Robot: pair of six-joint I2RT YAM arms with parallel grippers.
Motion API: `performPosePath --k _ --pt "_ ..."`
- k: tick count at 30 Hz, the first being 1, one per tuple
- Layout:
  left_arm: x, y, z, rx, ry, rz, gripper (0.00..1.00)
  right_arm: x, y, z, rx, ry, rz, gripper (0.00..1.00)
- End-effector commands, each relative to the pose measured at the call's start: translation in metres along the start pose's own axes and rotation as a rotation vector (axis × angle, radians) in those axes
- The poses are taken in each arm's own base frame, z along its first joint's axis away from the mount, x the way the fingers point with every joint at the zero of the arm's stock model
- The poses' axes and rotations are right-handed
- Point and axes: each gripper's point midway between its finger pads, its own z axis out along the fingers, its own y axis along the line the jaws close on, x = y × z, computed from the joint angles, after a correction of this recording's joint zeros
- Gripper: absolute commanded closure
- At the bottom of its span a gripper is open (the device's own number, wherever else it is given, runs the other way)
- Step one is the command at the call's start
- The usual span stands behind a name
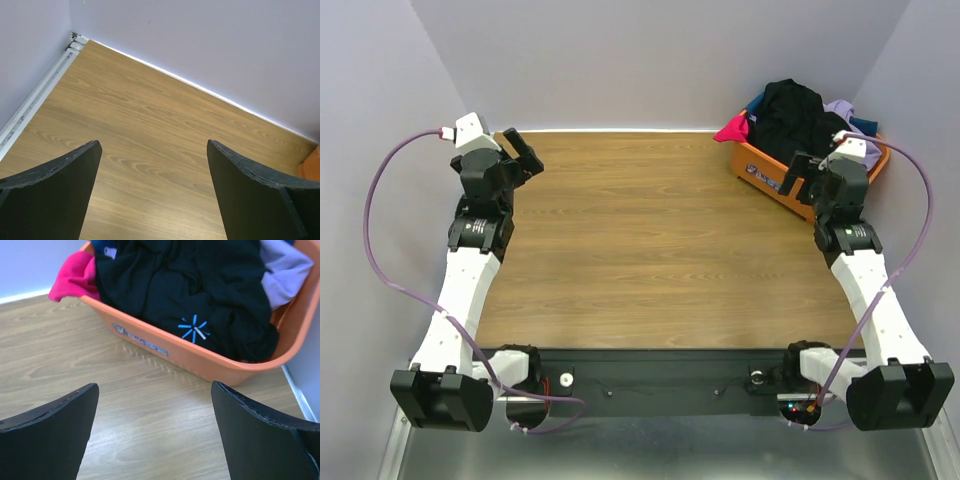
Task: Fold and stack the t-shirts
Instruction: Grab the tshirt from the pile
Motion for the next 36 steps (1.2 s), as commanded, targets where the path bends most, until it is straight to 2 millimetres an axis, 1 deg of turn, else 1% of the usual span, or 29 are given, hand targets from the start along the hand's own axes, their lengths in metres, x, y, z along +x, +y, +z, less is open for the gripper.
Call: performPosePath --k 1,4,5,6,7,8,11,12,13,14,15,16,17,18,19,20,21,22,23,24,26,27,28,29,30,31,33,35,36 --pt "-0.036 0.009 0.0 -0.085 -0.115 -0.019 0.01 -0.052 -0.014 -0.022 0.067 -0.16 0.039 0.0" --pt "-0.037 0.025 0.0 -0.173 -0.13 -0.01 0.01 -0.061 -0.022 -0.028 0.108 -0.186 0.032 0.0" --pt "-0.034 0.028 0.002 -0.188 -0.121 -0.007 0.01 -0.069 -0.026 -0.029 0.131 -0.203 0.031 0.0" --pt "-0.032 0.03 0.003 -0.198 -0.118 0.0 0.01 -0.07 -0.027 -0.025 0.142 -0.198 0.019 0.0" --pt "-0.03 0.029 0.005 -0.193 -0.11 0.007 0.01 -0.081 -0.03 -0.025 0.166 -0.214 0.011 0.0" --pt "-0.028 0.027 0.007 -0.185 -0.101 0.015 0.01 -0.076 -0.032 -0.02 0.18 -0.198 -0.001 0.0" --pt "-0.022 0.018 0.016 -0.141 -0.072 0.025 0.01 -0.088 -0.029 -0.003 0.193 -0.188 -0.039 0.0" --pt "-0.023 0.013 0.018 -0.122 -0.066 0.022 0.01 -0.092 -0.028 0.01 0.203 -0.178 -0.052 0.0" --pt "-0.023 0.012 0.02 -0.122 -0.065 0.018 0.01 -0.102 -0.027 0.008 0.196 -0.199 -0.047 0.0" --pt "-0.018 0.008 0.025 -0.109 -0.046 0.01 0.01 -0.092 -0.023 0.028 0.184 -0.156 -0.056 0.0" --pt "-0.019 0.002 0.027 -0.082 -0.037 -0.001 0.01 -0.106 -0.037 0.034 0.21 -0.178 -0.019 0.0" --pt "-0.017 -0.002 0.029 -0.066 -0.029 -0.007 0.01 -0.107 -0.039 0.043 0.207 -0.172 0.001 0.0" --pt "-0.013 -0.004 0.032 -0.055 -0.015 -0.012 0.01 -0.096 -0.034 0.066 0.165 -0.127 0.01 0.0" --pt "-0.013 -0.008 0.032 -0.035 -0.004 -0.015 0.01 -0.107 -0.039 0.073 0.156 -0.144 0.049 0.0" --pt "-0.012 -0.01 0.032 -0.03 0.001 -0.017 0.01 -0.108 -0.037 0.084 0.139 -0.135 0.058 0.0" --pt "-0.01 -0.009 0.032 -0.032 0.009 -0.016 0.01 -0.095 -0.03 0.105 0.097 -0.092 0.054 0.0" --pt "-0.005 -0.008 0.031 -0.036 0.025 -0.016 0.01 -0.09 -0.027 0.116 0.082 -0.074 0.053 0.0" --pt "-0.003 -0.006 0.03 -0.041 0.033 -0.015 0.02 -0.089 -0.026 0.125 0.072 -0.065 0.051 0.0" --pt "-0.002 -0.005 0.027 -0.041 0.038 -0.013 0.01 -0.099 -0.02 0.131 0.043 -0.076 0.055 0.0" --pt "0.007 -0.003 0.025 -0.04 0.062 -0.004 0.02 -0.092 -0.021 0.147 0.041 -0.048 0.066 0.0" --pt "0.014 -0.001 0.021 -0.035 0.081 0.003 0.02 -0.08 -0.026 0.162 0.05 -0.015 0.086 0.0" --pt "0.024 0.003 0.019 -0.04 0.109 0.007 0.02 -0.066 -0.03 0.172 0.054 0.023 0.096 0.0" --pt "0.029 0.002 0.018 -0.035 0.127 0.007 0.02 -0.06 -0.036 0.177 0.061 0.039 0.119 0.0" --pt "0.037 0.004 0.015 -0.036 0.151 0.009 0.03 -0.055 -0.035 0.181 0.045 0.052 0.126 0.0" --pt "0.041 0.004 0.014 -0.029 0.162 0.014 0.03 -0.042 -0.038 0.188 0.046 0.082 0.12 0.0" --pt "0.045 0.002 0.012 -0.011 0.175 0.018 0.04 -0.036 -0.038 0.19 0.044 0.095 0.114 0.0" --pt "0.05 0.001 0.011 -0.003 0.186 0.023 0.04 -0.022 -0.039 0.198 0.039 0.127 0.103 0.0" --pt "0.057 0.001 0.014 0.0 0.207 0.036 0.04 -0.001 -0.038 0.208 0.033 0.176 0.106 0.0" --pt "0.058 0.001 0.015 0.0 0.215 0.042 0.04 0.004 -0.037 0.211 0.028 0.189 0.109 0.0"
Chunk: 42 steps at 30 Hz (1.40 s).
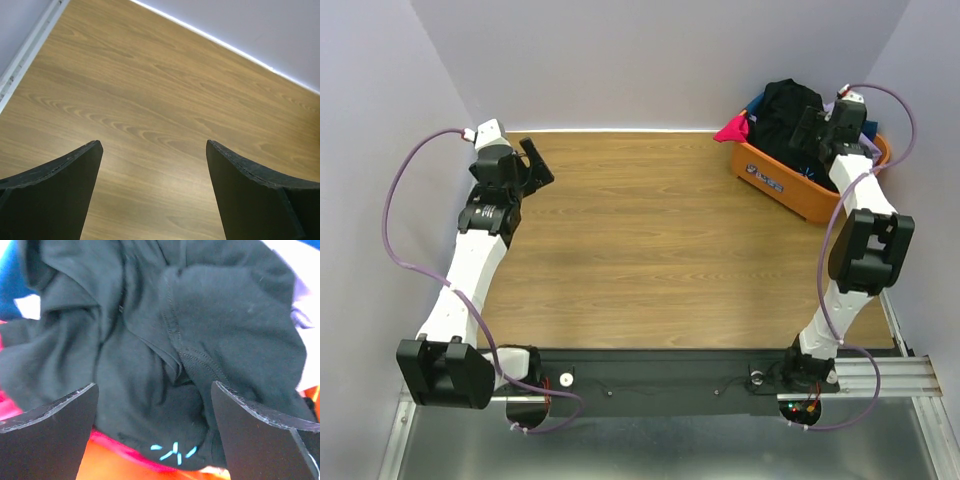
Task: Fold and stack the t-shirts
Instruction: Grab the tshirt from the pile
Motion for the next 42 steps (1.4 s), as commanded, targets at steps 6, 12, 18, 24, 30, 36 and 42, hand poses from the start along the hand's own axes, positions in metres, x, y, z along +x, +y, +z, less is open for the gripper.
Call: performPosePath --k 6,12,18,24,30,36,42 --pt "0.002 -0.013 0.007 0.051 0.036 0.042 0.04 0.034 0.01 0.031 -0.075 0.114 0.039 0.02" --pt "0.014 -0.009 0.011 0.036 0.063 0.025 0.04 0.057 0.001 0.046 -0.034 0.175 0.01 0.14" --pt "0.008 -0.008 0.011 0.025 0.051 0.044 0.04 0.032 0.005 0.04 -0.042 0.128 0.012 0.86" --pt "-0.002 -0.012 0.013 0.028 0.034 0.04 0.04 -0.019 0.008 0.013 -0.037 0.024 0.009 1.0" --pt "-0.019 -0.017 0.01 0.038 -0.019 0.031 0.04 -0.115 0.023 -0.06 -0.078 -0.199 0.031 0.99" --pt "-0.031 -0.026 0.011 0.071 -0.035 0.053 0.04 -0.195 0.037 -0.155 -0.149 -0.419 0.058 1.0" --pt "-0.046 -0.035 -0.003 0.117 -0.073 0.049 0.04 -0.256 0.08 -0.261 -0.397 -0.606 0.035 1.0"
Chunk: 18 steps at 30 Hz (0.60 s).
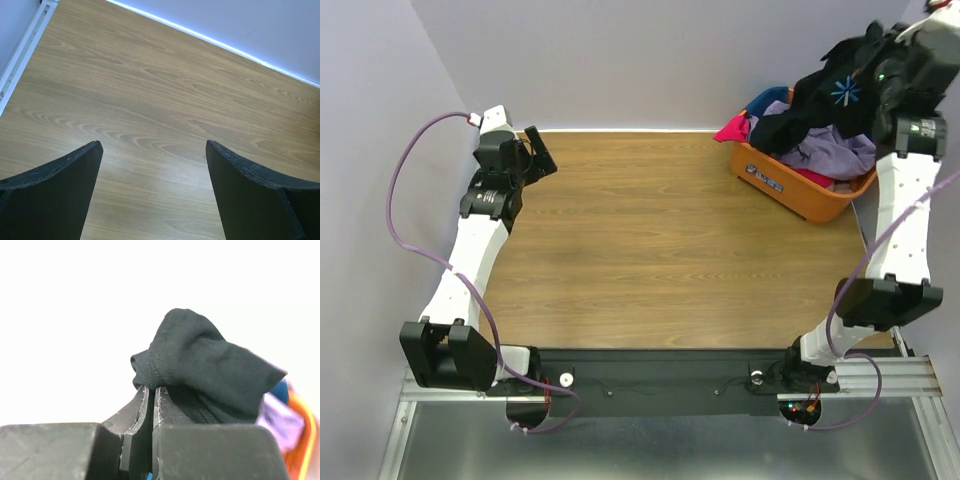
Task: Fold and stack the t-shirts
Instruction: Grab the tshirt from the pile, then move the tshirt to the center of the board
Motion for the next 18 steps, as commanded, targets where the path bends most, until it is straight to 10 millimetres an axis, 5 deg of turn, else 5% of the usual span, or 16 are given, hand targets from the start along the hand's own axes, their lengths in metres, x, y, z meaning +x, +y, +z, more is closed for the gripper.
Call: performPosePath --k 1,7,11,14,18 --pt "-0.039 -0.019 -0.021 0.08 -0.106 0.002 0.04 -0.086 0.059 -0.054 -0.242 -0.194 0.02 1.0" --pt "-0.05 -0.025 -0.054 0.141 -0.15 -0.005 0.04 -0.094 0.178 -0.116 -0.684 -0.177 0.034 1.0" --pt "-0.054 -0.023 -0.068 0.142 -0.168 0.001 0.04 -0.093 0.234 -0.155 -0.895 -0.138 0.089 1.0" --pt "-0.055 -0.019 -0.083 0.135 -0.174 0.0 0.04 -0.095 0.262 -0.192 -1.054 -0.102 0.121 1.0" --pt "-0.057 -0.012 -0.097 0.115 -0.188 0.004 0.04 -0.084 0.273 -0.215 -1.123 -0.029 0.17 1.0"
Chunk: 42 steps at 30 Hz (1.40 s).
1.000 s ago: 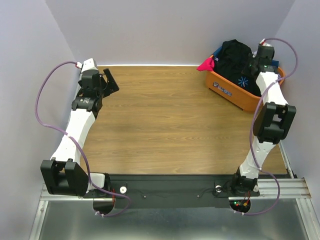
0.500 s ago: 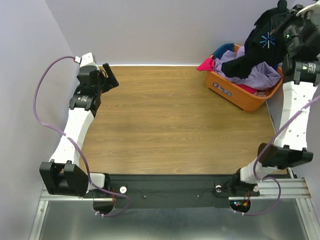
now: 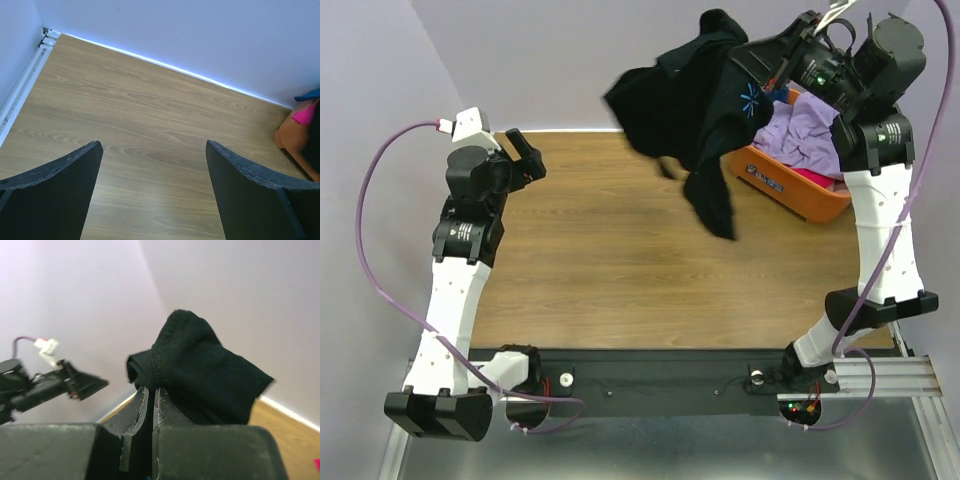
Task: Fold and stack the t-shirts
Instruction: Move the tshirt to the center of the board, then flatten the tshirt out
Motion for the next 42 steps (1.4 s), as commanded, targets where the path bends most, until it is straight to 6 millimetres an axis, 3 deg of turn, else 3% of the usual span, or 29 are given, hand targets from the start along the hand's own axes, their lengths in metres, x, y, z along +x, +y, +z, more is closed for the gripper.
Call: performPosePath --k 1,4,5,6,7,8,9,10,11,12,13,15,19,25,30,37,42 --pt "-0.013 0.002 -0.019 -0.013 -0.038 0.024 0.04 -0.028 0.067 -0.031 -0.162 -0.057 0.004 1.0" --pt "-0.011 0.006 -0.023 -0.026 -0.031 0.028 0.04 0.0 0.052 -0.038 -0.094 -0.011 0.039 0.96" --pt "-0.011 0.006 -0.024 -0.027 -0.032 0.028 0.04 0.036 0.034 -0.044 -0.033 0.051 0.072 0.92" --pt "-0.008 0.007 -0.024 -0.032 -0.024 0.027 0.04 0.056 0.023 -0.048 0.009 0.079 0.086 0.85" --pt "-0.004 0.008 -0.023 -0.034 -0.013 0.019 0.04 0.074 0.008 -0.053 0.074 0.096 0.096 0.63" --pt "-0.002 0.009 -0.025 -0.033 -0.01 0.013 0.04 0.127 -0.021 -0.064 0.184 0.175 0.139 0.52" --pt "0.0 0.01 -0.026 -0.036 -0.008 0.01 0.04 0.149 -0.026 -0.071 0.202 0.215 0.162 0.41" --pt "0.007 0.013 -0.026 -0.042 0.004 0.011 0.04 0.177 -0.048 -0.081 0.305 0.252 0.182 0.27" --pt "0.01 0.015 -0.027 -0.052 0.009 0.012 0.04 0.201 -0.06 -0.09 0.357 0.288 0.201 0.21" --pt "0.013 0.017 -0.029 -0.055 0.011 0.015 0.04 0.241 -0.08 -0.107 0.455 0.349 0.228 0.16" --pt "0.021 0.022 -0.028 -0.067 0.027 0.02 0.04 0.258 -0.087 -0.115 0.495 0.379 0.243 0.08" --pt "0.038 0.027 -0.027 -0.081 0.066 0.028 0.05 0.291 -0.099 -0.129 0.547 0.444 0.256 0.02" --pt "0.074 0.036 -0.02 -0.129 0.161 -0.017 0.06 0.31 -0.107 -0.13 0.541 0.517 0.228 0.02" --pt "0.148 0.083 -0.012 -0.388 0.341 -0.081 0.05 0.354 -0.117 -0.13 0.511 0.653 0.264 0.02" --pt "0.179 0.092 -0.01 -0.43 0.406 -0.118 0.02 0.391 -0.128 -0.142 0.532 0.75 0.271 0.03" --pt "0.227 0.126 -0.02 -0.619 0.442 -0.204 0.02 0.409 -0.133 -0.136 0.489 0.808 0.279 0.05" --pt "0.257 0.132 -0.016 -0.65 0.45 -0.333 0.02 0.414 -0.13 -0.136 0.482 0.811 0.302 0.06"
